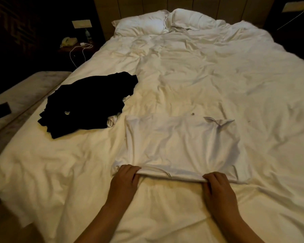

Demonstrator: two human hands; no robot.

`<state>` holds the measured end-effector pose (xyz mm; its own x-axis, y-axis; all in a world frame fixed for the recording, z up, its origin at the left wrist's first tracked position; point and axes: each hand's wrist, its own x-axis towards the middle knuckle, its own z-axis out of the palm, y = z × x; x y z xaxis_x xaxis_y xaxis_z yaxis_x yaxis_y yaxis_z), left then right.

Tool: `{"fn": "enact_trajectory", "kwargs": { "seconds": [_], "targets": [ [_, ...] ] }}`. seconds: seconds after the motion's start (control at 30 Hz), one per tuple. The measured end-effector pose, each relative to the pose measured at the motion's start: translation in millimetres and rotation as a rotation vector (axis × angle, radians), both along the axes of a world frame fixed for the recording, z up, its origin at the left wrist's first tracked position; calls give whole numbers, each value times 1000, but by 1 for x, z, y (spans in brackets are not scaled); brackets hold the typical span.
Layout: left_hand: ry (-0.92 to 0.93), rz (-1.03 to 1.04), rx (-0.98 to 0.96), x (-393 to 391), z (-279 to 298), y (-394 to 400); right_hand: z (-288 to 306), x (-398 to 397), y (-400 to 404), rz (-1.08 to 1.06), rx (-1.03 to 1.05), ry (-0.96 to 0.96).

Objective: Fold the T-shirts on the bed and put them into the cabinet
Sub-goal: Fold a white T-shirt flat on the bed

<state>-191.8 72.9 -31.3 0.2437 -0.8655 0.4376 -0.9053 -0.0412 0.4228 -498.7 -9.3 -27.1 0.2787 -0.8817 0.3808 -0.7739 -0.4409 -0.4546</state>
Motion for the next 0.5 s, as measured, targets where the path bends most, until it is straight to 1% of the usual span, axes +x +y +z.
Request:
{"fn": "enact_trajectory", "kwargs": {
  "seconds": [0.1,0.2,0.27,0.33,0.4,0.5],
  "targets": [
    [27,-3,29,-2,3,22,-1,-5,17,23,-25,5],
    [59,-32,38,-3,1,36,-3,-9,24,35,-51,50],
    [118,-57,26,-4,1,41,-5,-8,26,34,-47,83],
    [213,-46,-18,-4,3,45,-3,0,32,56,-56,66],
    [320,26,-80,-3,6,50,2,14,42,115,-47,25],
    [492,246,-136,-1,14,57,9,42,56,235,-49,-15]
  ]
}}
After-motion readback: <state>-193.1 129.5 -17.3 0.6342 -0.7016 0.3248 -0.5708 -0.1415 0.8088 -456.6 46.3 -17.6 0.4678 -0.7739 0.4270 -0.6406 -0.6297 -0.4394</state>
